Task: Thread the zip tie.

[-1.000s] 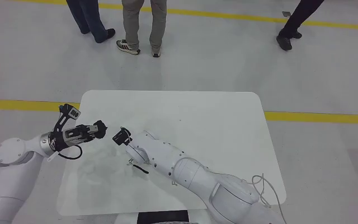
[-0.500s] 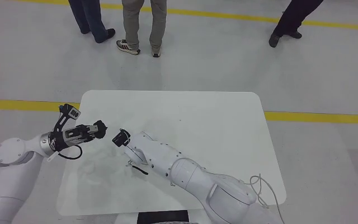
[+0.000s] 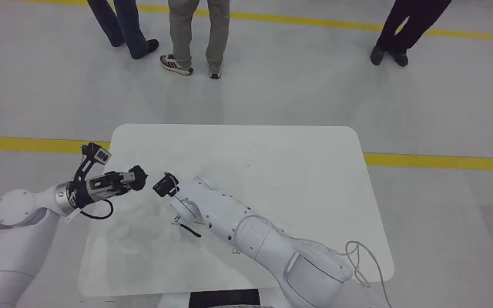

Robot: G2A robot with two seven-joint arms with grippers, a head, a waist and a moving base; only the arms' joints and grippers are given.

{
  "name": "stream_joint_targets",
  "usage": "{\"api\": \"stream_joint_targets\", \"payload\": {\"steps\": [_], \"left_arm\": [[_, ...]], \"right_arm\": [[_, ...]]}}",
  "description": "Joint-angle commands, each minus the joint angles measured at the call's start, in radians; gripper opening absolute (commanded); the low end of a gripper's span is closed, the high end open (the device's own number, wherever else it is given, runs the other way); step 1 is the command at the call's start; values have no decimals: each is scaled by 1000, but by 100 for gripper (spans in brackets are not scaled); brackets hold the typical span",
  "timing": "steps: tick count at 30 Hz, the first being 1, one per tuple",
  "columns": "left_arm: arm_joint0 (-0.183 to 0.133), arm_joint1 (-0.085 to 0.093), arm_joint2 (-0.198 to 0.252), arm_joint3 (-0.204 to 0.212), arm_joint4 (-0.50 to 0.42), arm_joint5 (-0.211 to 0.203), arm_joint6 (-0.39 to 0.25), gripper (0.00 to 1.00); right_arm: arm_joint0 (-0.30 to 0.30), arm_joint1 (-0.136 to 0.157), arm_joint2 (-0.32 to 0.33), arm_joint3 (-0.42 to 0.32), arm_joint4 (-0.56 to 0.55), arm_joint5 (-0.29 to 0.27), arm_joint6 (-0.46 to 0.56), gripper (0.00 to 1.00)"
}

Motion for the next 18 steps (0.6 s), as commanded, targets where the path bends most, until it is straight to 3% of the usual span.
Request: {"api": "stream_joint_targets", "payload": {"steps": [1, 8, 15, 18], "left_arm": [[0, 0, 0, 0, 0, 0, 0, 0], [0, 0, 0, 0, 0, 0, 0, 0], [0, 0, 0, 0, 0, 0, 0, 0], [0, 0, 0, 0, 0, 0, 0, 0]], "right_arm": [[-9, 11, 22, -30, -6, -2, 1, 0], [-96, 79, 141, -231, -62, -5, 3, 0], [-314, 162, 324, -529, -109, -39, -129, 0], [-394, 183, 376, -621, -123, -47, -194, 0]]}}
